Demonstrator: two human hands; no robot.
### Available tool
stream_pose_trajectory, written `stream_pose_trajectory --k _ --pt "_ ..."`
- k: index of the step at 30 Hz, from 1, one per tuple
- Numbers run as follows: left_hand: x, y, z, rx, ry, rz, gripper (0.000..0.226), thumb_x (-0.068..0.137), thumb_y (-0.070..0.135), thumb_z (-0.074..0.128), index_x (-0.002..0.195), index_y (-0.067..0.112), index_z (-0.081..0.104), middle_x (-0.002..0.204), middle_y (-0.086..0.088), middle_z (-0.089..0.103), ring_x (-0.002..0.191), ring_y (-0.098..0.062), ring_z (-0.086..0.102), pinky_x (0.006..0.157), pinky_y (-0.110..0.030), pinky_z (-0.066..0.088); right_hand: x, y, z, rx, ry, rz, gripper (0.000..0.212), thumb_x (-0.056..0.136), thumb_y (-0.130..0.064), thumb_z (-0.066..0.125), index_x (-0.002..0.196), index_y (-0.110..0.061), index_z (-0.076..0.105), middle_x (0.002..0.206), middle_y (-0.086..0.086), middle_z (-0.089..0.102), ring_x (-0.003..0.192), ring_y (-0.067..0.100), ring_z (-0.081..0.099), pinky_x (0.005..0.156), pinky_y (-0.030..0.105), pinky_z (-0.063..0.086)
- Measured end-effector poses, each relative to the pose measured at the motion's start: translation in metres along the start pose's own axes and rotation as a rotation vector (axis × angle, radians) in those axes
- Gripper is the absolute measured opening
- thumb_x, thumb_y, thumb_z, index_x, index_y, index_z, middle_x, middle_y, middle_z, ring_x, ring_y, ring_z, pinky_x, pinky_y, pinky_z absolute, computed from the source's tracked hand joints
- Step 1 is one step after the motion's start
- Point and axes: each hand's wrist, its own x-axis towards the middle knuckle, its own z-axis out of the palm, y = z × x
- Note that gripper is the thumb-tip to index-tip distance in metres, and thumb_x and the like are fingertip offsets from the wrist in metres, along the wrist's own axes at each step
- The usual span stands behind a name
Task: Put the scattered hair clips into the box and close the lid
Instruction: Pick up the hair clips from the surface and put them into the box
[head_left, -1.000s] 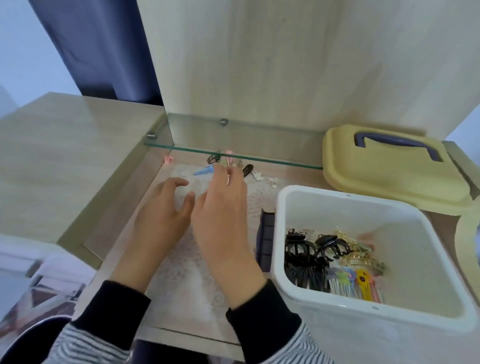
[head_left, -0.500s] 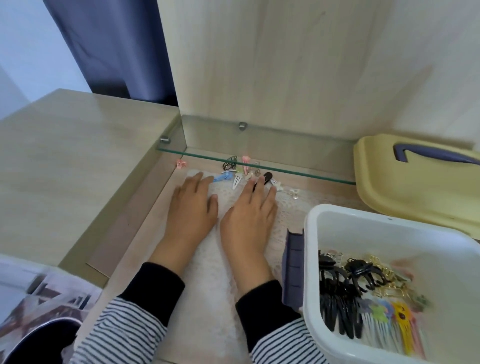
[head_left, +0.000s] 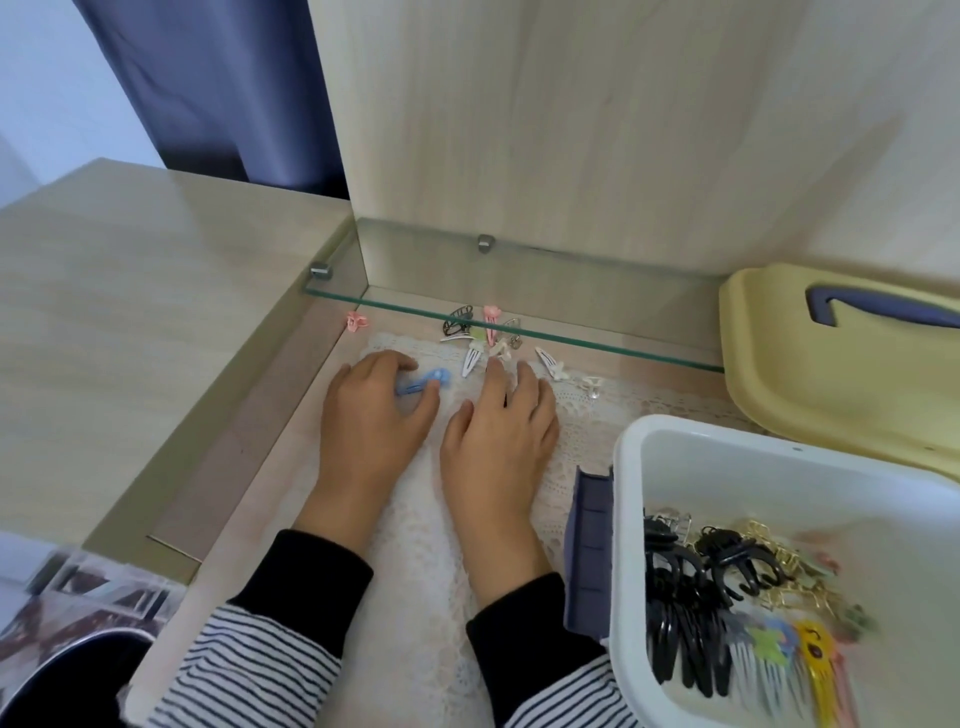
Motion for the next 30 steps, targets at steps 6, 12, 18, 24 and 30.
stream_pose_trajectory --k 6,12,18,24,30 --pt "0.000 -0.002 0.003 0.042 -0.010 0.098 0.022 0.082 0.031 0.070 0.094 0.014 0.076 0.094 -0.001 0.068 0.083 -0.022 0.062 0.074 -0.039 0.052 -0.002 0.001 0.005 -0.019 -0.025 -0.048 0.037 0.082 -0.022 0.048 0.112 -0.008 0.065 0.121 0.011 0.062 0.117 0.039 0.051 0.097 0.051 0.042" --pt "-0.001 -0.004 0.007 0.040 0.001 0.068 0.016 0.090 0.024 0.065 0.092 0.011 0.074 0.091 -0.004 0.064 0.082 -0.026 0.055 0.071 -0.039 0.048 -0.001 -0.002 0.001 0.053 0.033 -0.042 0.019 0.069 -0.004 0.067 0.084 -0.013 0.061 0.087 0.003 0.060 0.081 0.026 0.053 0.068 0.037 0.040" --pt "-0.002 0.001 0.001 -0.070 0.035 0.071 0.022 0.099 0.023 0.049 0.098 0.009 0.066 0.091 -0.006 0.067 0.084 -0.027 0.056 0.074 -0.041 0.047 -0.003 -0.007 -0.004 0.035 0.015 -0.062 0.043 0.058 0.010 0.063 0.096 -0.010 0.063 0.086 0.009 0.057 0.074 0.028 0.054 0.062 0.034 0.036" --pt "-0.005 0.012 -0.009 -0.196 0.037 0.045 0.017 0.097 0.018 0.054 0.105 0.011 0.067 0.092 -0.001 0.068 0.085 -0.022 0.059 0.076 -0.033 0.047 -0.011 -0.015 -0.015 -0.015 0.017 -0.084 0.037 0.054 0.016 0.064 0.083 -0.008 0.062 0.077 0.011 0.054 0.064 0.026 0.049 0.056 0.032 0.031" --pt "-0.020 0.023 -0.020 -0.419 -0.048 -0.171 0.024 0.094 0.010 0.057 0.110 0.026 0.063 0.085 0.008 0.067 0.070 0.005 0.062 0.069 -0.010 0.048 -0.020 -0.016 -0.025 0.025 -0.049 -0.112 0.039 0.042 0.013 0.075 0.070 -0.008 0.058 0.071 0.011 0.055 0.054 0.024 0.051 0.049 0.028 0.032"
